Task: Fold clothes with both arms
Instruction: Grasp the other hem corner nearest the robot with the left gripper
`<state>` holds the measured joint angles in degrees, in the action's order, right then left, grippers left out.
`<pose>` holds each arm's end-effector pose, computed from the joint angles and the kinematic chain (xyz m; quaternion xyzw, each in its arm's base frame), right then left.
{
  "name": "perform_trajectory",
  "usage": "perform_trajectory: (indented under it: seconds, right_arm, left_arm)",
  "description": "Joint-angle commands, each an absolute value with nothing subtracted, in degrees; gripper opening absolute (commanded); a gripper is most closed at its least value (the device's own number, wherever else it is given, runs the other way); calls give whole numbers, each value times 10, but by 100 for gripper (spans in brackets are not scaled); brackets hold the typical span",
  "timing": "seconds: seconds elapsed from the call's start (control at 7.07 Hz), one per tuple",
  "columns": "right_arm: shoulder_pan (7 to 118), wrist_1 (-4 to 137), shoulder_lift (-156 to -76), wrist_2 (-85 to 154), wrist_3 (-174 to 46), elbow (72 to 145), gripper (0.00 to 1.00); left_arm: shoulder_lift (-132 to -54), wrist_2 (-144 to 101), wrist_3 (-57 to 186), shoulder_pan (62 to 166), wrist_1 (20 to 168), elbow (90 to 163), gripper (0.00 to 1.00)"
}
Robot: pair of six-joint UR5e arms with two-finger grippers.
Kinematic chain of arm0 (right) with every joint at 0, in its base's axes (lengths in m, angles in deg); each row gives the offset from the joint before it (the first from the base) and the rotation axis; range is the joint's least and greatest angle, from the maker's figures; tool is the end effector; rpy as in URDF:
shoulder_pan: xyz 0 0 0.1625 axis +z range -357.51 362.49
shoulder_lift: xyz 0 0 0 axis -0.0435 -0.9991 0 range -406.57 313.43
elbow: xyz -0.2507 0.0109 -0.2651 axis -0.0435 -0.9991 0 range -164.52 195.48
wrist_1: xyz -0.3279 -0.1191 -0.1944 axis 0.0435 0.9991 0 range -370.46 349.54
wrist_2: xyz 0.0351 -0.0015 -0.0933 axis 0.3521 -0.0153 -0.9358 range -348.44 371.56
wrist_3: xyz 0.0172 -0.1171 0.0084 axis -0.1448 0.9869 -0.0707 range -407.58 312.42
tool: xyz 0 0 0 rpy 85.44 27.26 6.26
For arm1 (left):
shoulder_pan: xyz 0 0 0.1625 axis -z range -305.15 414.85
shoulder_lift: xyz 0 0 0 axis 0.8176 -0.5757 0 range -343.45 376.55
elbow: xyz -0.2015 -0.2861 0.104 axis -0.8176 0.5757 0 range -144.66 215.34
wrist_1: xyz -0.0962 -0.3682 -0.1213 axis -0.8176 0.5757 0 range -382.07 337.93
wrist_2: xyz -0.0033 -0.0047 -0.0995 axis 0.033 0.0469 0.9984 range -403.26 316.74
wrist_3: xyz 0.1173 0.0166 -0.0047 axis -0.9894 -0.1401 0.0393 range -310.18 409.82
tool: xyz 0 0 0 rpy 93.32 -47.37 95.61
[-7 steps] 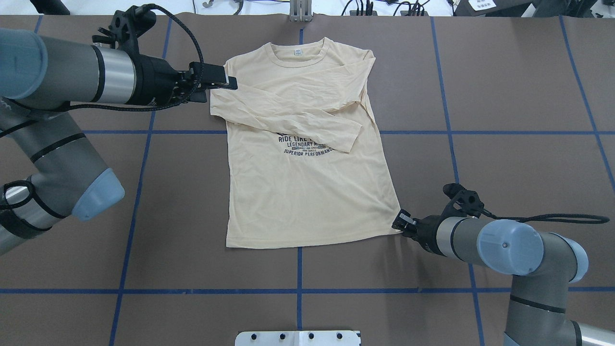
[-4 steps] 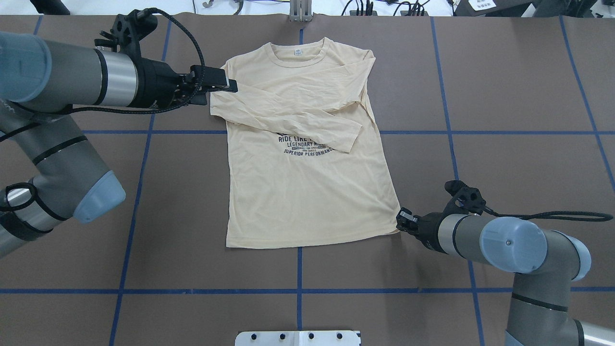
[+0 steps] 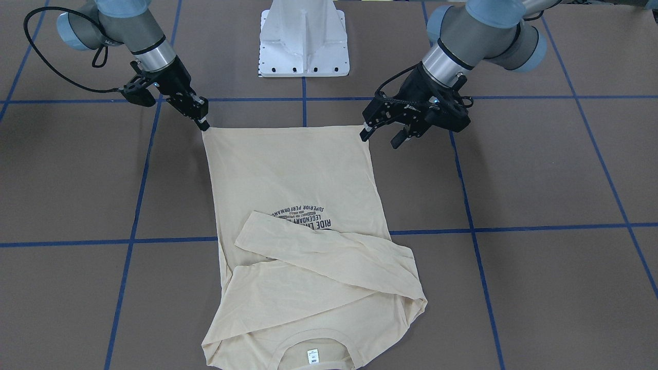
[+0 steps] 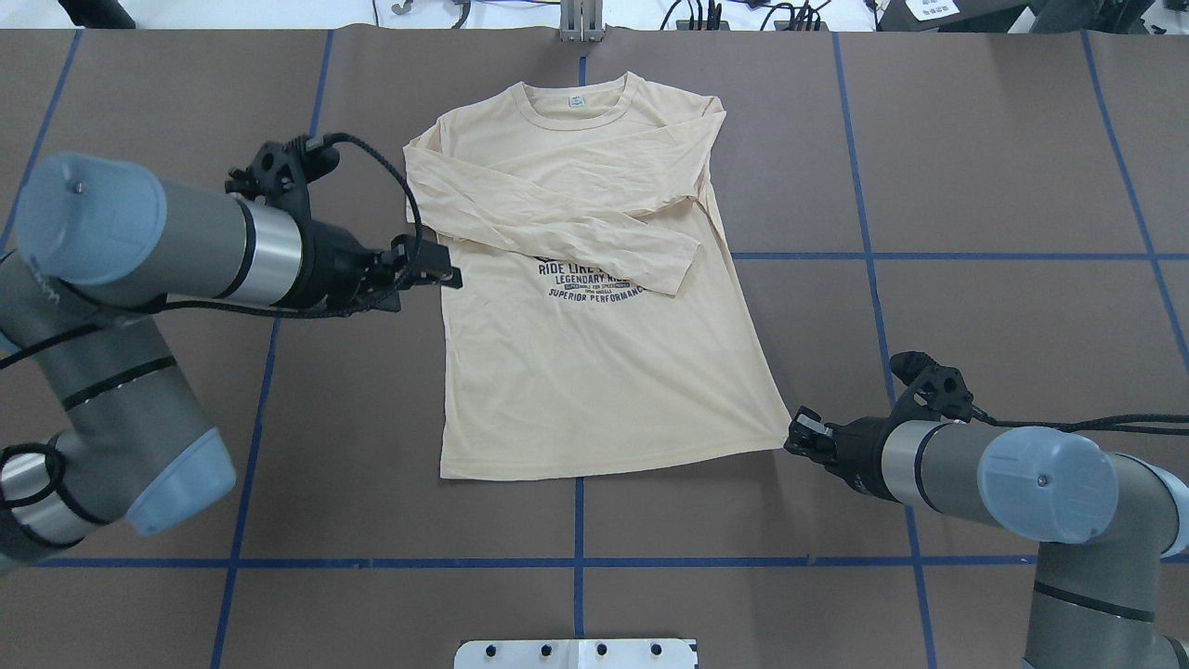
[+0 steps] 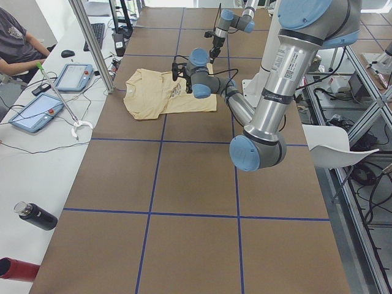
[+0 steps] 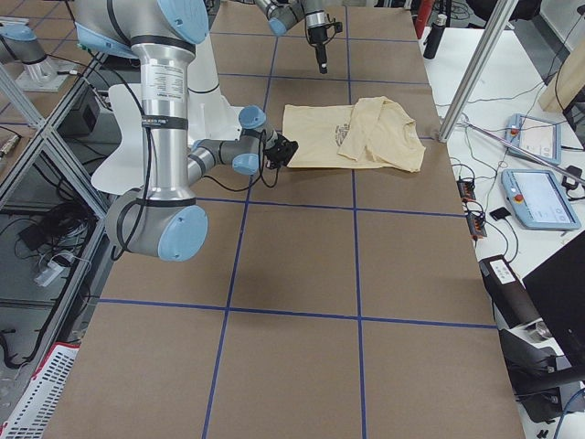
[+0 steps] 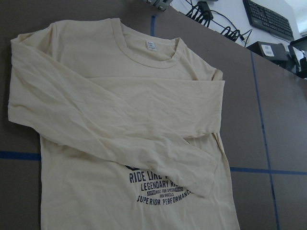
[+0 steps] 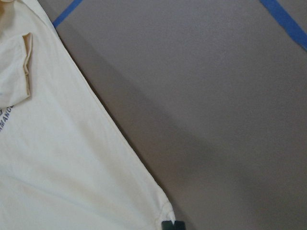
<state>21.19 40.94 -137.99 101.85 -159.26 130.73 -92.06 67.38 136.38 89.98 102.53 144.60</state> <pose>-0.4185 -0.2817 0.3419 -0.0156 -0.5180 0.2939 0.8032 0.3968 -0.3911 0.2157 0.0556 0.5967 -0.1148 0.7923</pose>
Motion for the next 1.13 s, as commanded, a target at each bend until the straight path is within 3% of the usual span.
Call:
perform_trajectory:
  seconds: [0.0,0.42,0.99]
  right_arm:
    - [194,409,-1391,1017,-1594,1325,0]
    - [193,409,-1394,1013,-1594,1329,0]
    - [193,410,-1395,1013,-1594,1326,0]
  left_arm:
    - [-871,543,1439,760,1010,1463,77]
    - [-865,536,1488,714,994,1452,61]
    - [-883,536,1488,710,994,1420,55]
